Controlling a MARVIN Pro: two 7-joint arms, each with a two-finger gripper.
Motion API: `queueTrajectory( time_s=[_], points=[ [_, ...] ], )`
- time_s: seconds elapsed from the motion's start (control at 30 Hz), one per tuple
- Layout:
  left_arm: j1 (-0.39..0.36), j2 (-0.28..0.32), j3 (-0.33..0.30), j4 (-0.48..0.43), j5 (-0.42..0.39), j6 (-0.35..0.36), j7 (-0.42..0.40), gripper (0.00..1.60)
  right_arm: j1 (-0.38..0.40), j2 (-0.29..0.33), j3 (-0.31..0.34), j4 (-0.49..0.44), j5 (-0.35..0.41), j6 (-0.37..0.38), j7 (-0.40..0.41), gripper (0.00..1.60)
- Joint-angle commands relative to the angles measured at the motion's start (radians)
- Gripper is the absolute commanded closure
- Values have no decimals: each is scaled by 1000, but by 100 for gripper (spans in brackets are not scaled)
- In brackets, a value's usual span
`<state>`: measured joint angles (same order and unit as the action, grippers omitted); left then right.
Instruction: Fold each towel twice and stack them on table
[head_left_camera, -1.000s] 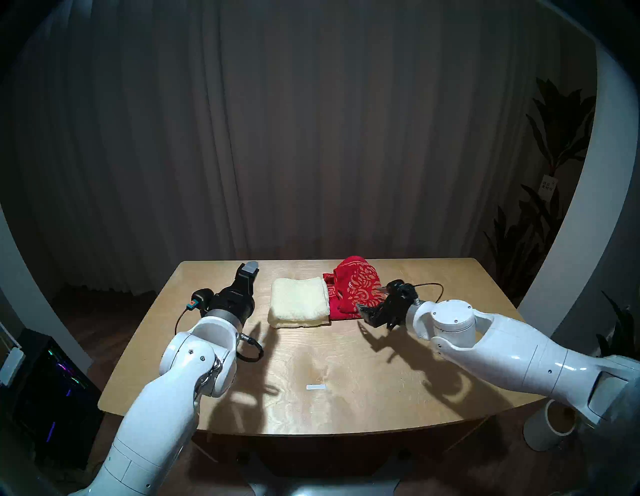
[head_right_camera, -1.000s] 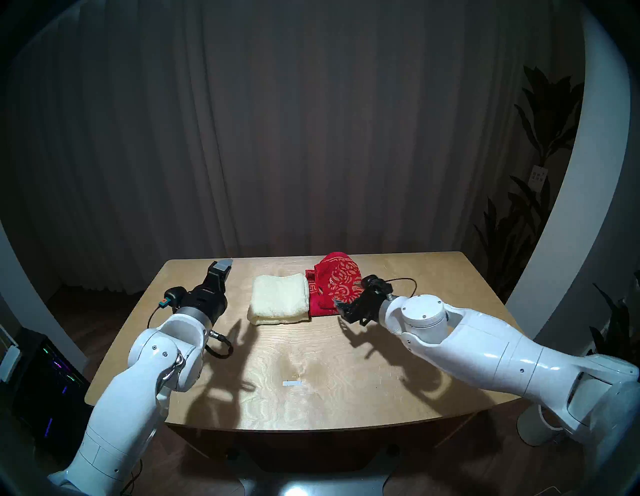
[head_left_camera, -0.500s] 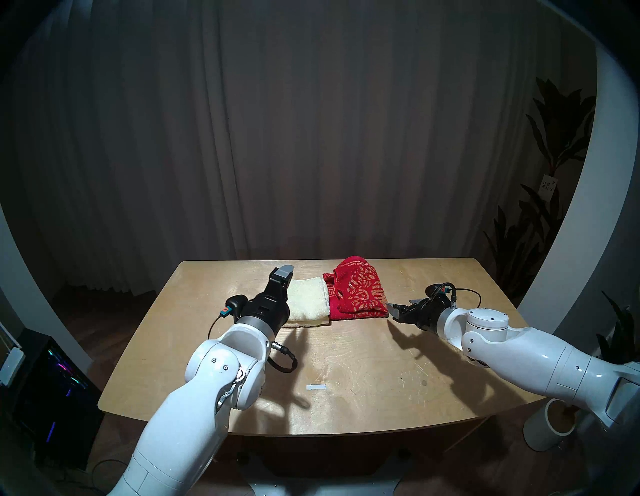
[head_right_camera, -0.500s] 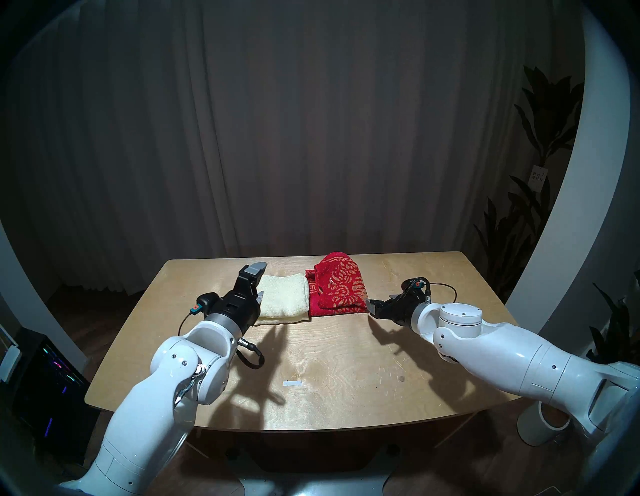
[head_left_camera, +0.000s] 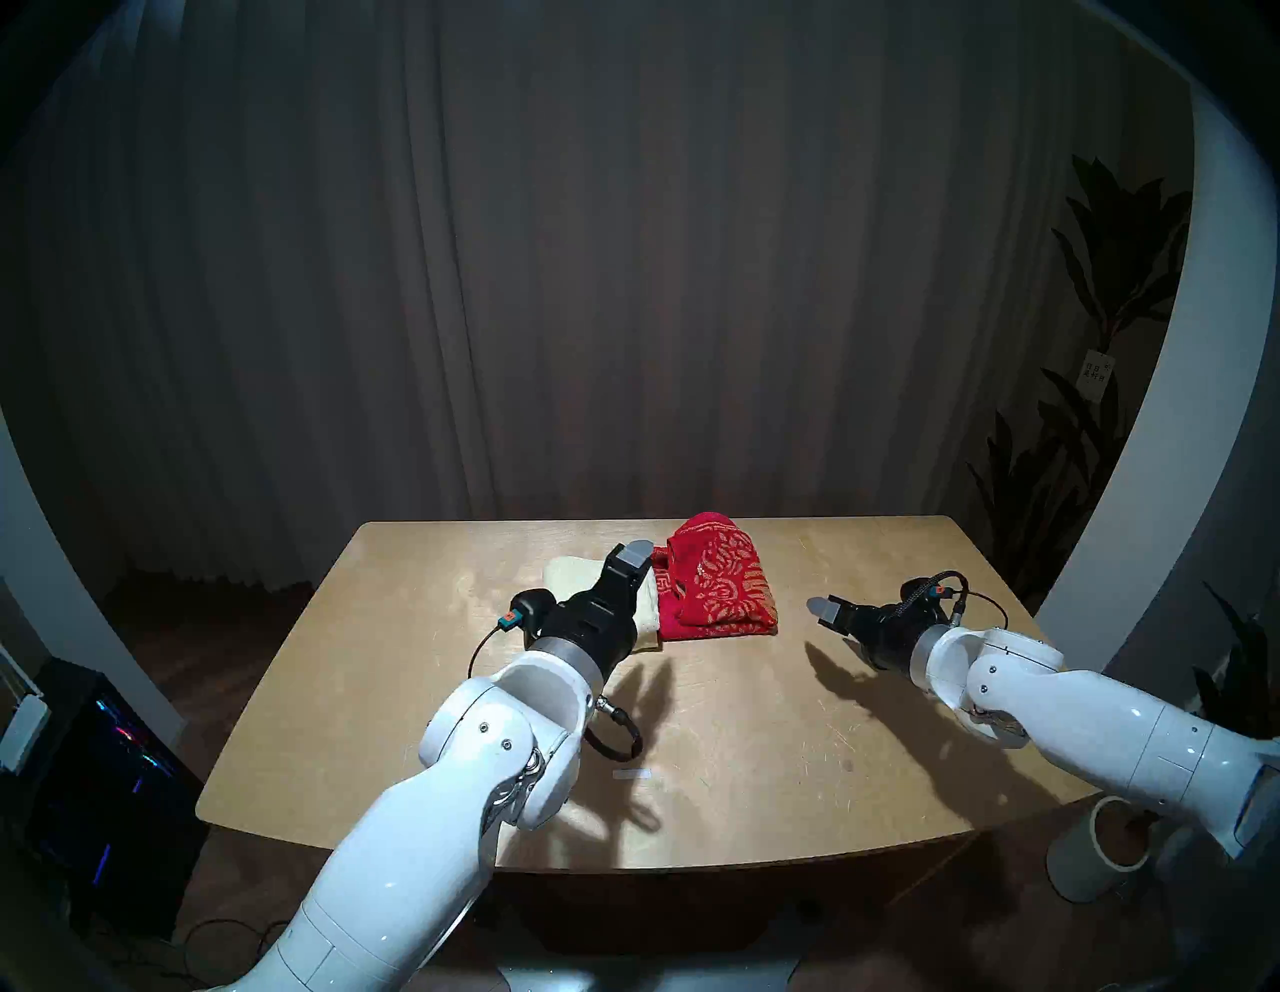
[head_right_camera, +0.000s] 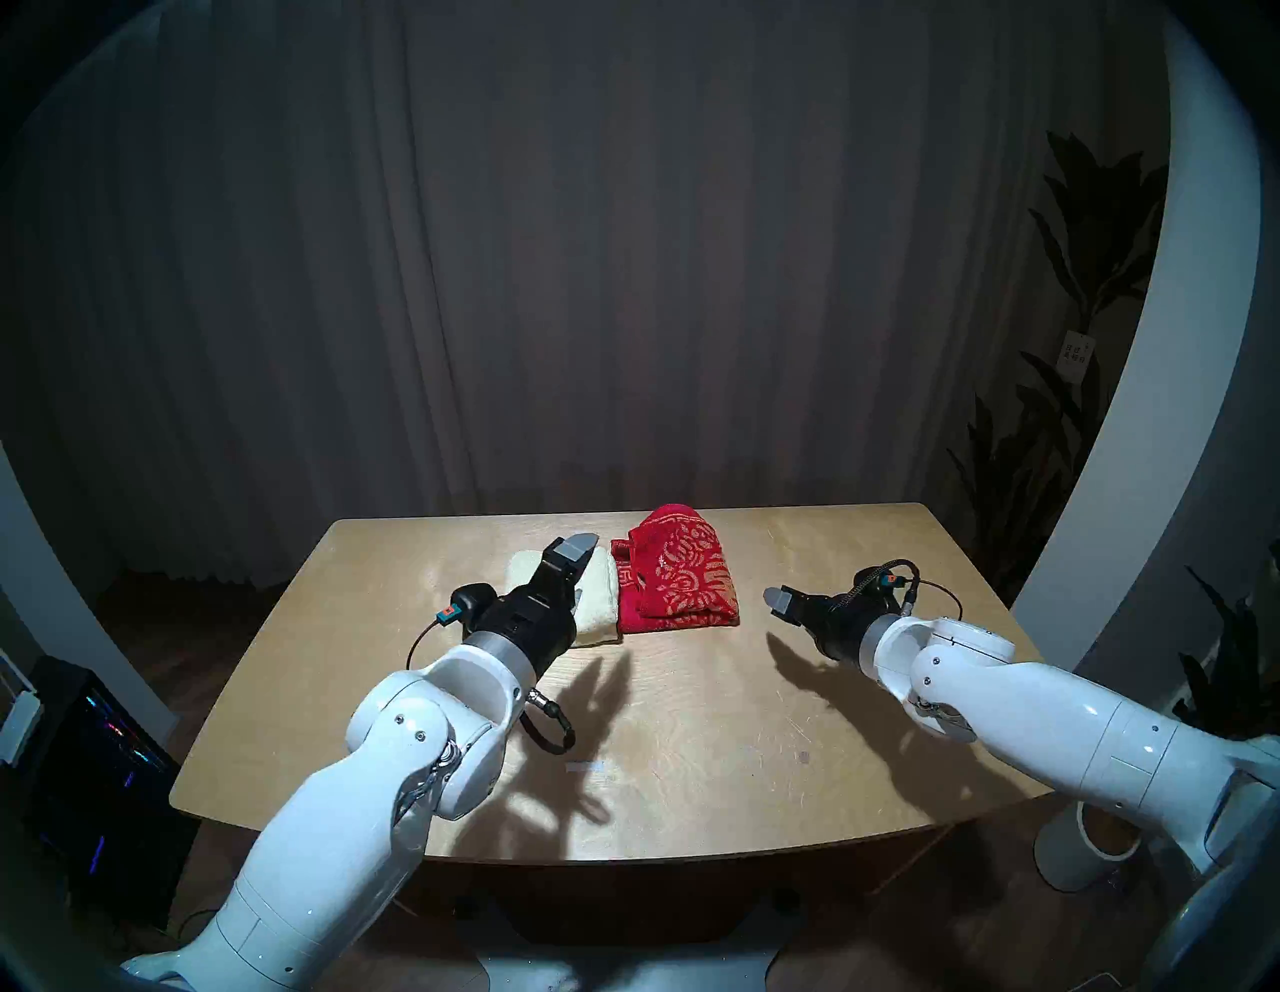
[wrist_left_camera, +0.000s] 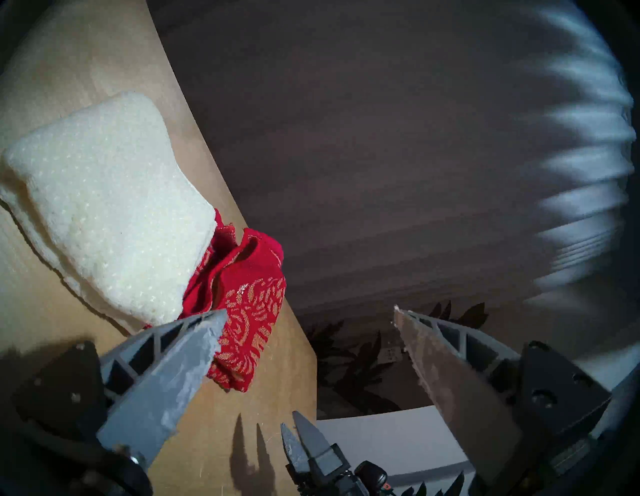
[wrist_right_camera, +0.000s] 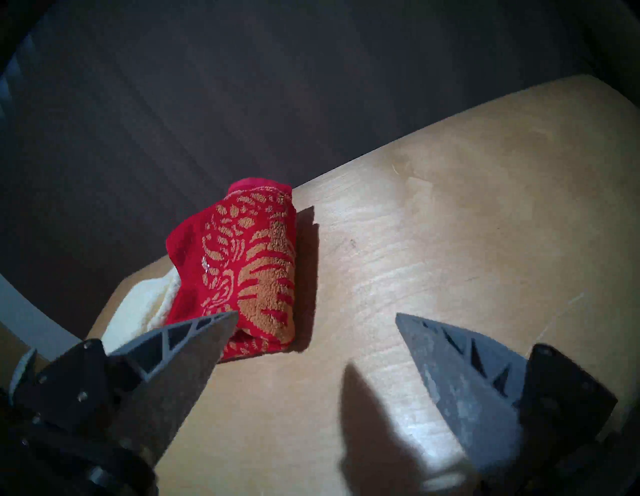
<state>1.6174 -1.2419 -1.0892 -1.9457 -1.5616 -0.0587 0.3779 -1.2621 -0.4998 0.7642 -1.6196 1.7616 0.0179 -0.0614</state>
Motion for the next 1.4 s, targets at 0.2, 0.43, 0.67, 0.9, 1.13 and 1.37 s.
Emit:
queueTrajectory(
  time_s=[0.2,0.43,0.67,0.9,1.13,1.37],
  points=[
    [-117,-117,-28,115,-44,-36,128,0,-109,20,128,-61,414,-41,59,0],
    [-132,-160,-36,141,-131,-23,156,0,-137,11,172,-67,605,-32,44,0],
    [-118,-150,6,75,-178,33,179,0,-123,-6,165,-38,668,-5,32,0],
    [-111,-176,51,102,-132,-12,162,0,-77,-61,140,31,650,42,18,0],
    [-144,-194,47,201,-75,-77,119,0,-22,-126,124,105,628,85,23,0],
    [-132,-218,35,237,-119,-84,101,0,8,-146,121,135,643,136,22,0]
  ],
)
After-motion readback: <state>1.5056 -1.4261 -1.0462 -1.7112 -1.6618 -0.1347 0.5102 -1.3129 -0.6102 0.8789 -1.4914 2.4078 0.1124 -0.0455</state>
